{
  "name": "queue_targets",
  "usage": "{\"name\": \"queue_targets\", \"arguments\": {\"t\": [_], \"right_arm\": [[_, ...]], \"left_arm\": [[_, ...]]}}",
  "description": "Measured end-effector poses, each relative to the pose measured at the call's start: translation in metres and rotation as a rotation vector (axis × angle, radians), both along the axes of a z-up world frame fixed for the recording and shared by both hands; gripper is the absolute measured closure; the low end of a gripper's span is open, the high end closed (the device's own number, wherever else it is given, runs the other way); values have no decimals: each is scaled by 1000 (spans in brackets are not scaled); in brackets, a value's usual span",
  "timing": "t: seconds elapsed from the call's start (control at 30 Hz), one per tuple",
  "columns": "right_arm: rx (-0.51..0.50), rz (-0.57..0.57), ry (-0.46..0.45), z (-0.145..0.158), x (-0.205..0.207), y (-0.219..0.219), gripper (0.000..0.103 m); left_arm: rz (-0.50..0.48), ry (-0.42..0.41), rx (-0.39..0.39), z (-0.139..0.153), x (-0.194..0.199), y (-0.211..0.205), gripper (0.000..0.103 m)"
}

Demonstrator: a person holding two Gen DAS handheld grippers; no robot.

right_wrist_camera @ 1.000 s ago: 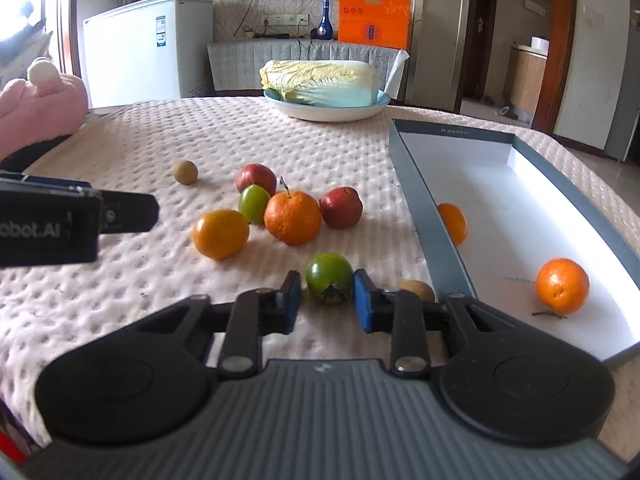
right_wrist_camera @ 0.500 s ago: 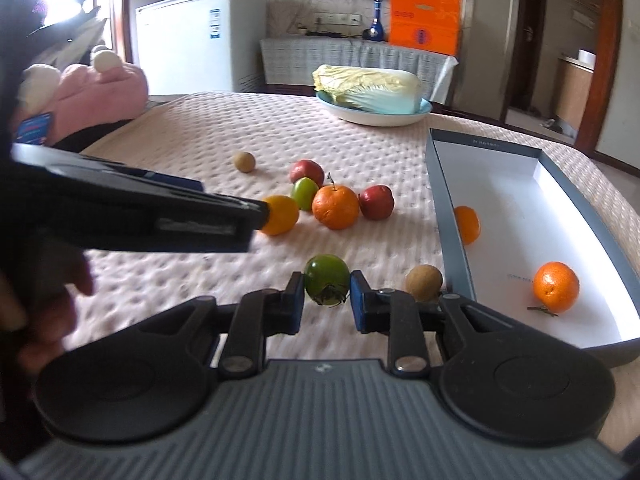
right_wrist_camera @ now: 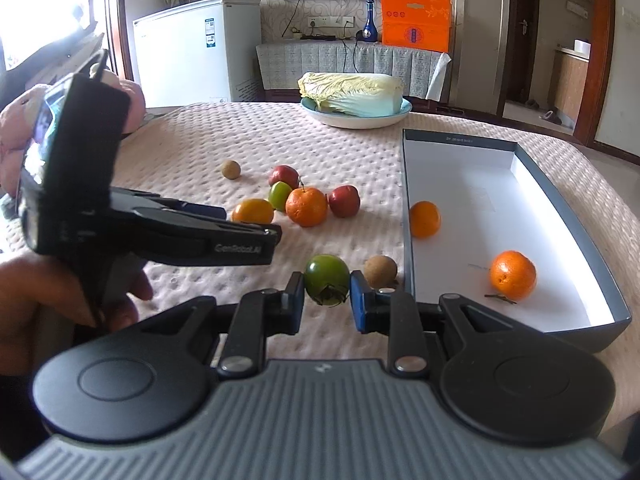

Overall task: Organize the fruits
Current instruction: 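Close the left gripper on another orange while the right gripper holds the green tomato, then carry the orange and the green tomato toward the box lid with both grippers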

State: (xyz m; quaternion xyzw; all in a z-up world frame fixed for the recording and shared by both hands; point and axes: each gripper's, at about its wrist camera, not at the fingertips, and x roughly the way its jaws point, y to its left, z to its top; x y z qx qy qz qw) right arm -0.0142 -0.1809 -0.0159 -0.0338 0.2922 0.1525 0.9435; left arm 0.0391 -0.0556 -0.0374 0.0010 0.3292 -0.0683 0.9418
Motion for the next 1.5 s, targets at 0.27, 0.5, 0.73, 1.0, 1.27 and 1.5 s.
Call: {"name": "queue_targets", "arguments": {"t": [0.27, 0.5, 0.73, 1.0, 1.27, 1.5], "right_arm": [[12, 8, 0, 3, 0, -2, 76], [14, 1, -3, 3, -1, -2, 76], [22, 9, -11, 4, 0, 3, 76], [37, 35, -23, 6, -3, 12, 76], [51, 33, -33, 10, -5, 10, 76], [61, 23, -45, 13, -9, 1, 76]], "left_arm": [[9, -2, 11, -4, 5, -5, 47], [19, 5, 11, -2, 6, -1, 64], [43, 1, 11, 7, 1, 6, 65], [55, -34, 28, 27, -11, 10, 65], [81, -39, 38, 37, -18, 15, 65], [81, -44, 43, 40, -21, 12, 65]]}}
